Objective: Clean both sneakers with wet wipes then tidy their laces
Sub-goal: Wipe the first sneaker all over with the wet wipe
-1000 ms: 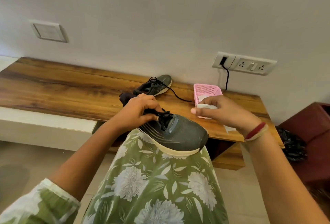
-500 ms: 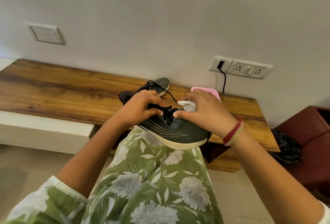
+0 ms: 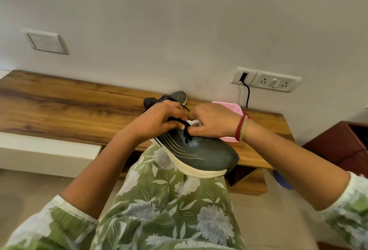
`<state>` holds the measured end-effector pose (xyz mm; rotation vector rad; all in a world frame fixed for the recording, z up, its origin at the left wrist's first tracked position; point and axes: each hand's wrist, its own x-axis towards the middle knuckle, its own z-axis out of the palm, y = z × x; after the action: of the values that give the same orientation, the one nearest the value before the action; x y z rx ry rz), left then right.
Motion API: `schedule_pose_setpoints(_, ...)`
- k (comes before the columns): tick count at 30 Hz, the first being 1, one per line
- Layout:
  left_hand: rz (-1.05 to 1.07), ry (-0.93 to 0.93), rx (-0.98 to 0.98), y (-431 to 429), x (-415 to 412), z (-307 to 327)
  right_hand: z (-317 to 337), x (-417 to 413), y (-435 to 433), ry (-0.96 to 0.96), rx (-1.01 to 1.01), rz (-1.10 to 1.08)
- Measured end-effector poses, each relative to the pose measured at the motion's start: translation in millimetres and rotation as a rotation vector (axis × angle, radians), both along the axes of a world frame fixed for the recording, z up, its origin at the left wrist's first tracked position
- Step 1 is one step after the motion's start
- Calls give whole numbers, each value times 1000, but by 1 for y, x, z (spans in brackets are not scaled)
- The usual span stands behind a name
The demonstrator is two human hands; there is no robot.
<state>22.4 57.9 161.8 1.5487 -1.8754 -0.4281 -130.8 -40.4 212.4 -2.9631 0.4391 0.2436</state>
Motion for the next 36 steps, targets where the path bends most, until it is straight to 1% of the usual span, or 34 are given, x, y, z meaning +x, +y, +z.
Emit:
schedule_pose_setpoints(2, 42, 83, -34, -3, 4, -1, 5, 4, -7, -52, 37, -44)
schedule_pose_setpoints(3, 89, 159, -66, -5, 3, -1, 8, 5, -11, -73, 62, -78)
schedule_pose_setpoints(5, 279, 382, -129, -8, 0, 2, 13, 9, -21, -109, 134, -164)
schedule_pose_setpoints(6, 396, 459, -162, -9, -3, 5, 13, 9, -25, -122, 180, -212)
schedule_pose_setpoints(7, 473, 493, -187, -8, -6, 8, 12, 10, -27, -139, 233, -263)
schedule_pose_setpoints(8, 483, 500, -199, -6, -10, 11, 10, 9, -29, -165, 288, -314)
schedule_pose_setpoints(10, 356, 456, -144, 0, -23, 12, 6, 7, -30, -214, 359, -398)
schedule_pose_setpoints(12, 269, 319, -101, 7, -36, 8, 1, 7, -29, -241, 382, -448)
schedule_pose_setpoints(15, 280, 57, -100, 7, -39, -1, -5, 7, -31, -273, 396, -509)
schedule_pose_setpoints(18, 328, -214, -55, 1, -39, -3, -8, 7, -34, -280, 382, -554)
schedule_pose_setpoints(21, 364, -363, -40, -5, -43, 6, -3, 10, -35, -262, 345, -543)
schedule_pose_setpoints(23, 388, -452, 12, -9, -44, 14, -2, 12, -34, -246, 335, -531)
schedule_pose_setpoints(24, 398, -448, 46, -12, -43, 15, -2, 13, -33, -238, 330, -526)
schedule_pose_setpoints(25, 404, -396, 80, -13, -43, 15, -2, 14, -34, -237, 332, -523)
schedule_pose_setpoints(28, 404, -52, 124, -16, -41, 10, -4, 17, -38, -270, 362, -541)
schedule_pose_setpoints(29, 413, 12, 116, -17, -41, 8, -4, 18, -39, -283, 363, -545)
schedule_pose_setpoints(32, 425, 42, 130, -18, -42, 4, -7, 20, -39, -290, 336, -534)
schedule_pose_setpoints(34, 388, 9, 186, -19, -41, 1, -12, 20, -39, -283, 335, -531)
schedule_pose_setpoints(36, 365, -33, 236, -22, -40, 2, -16, 21, -42, -271, 382, -550)
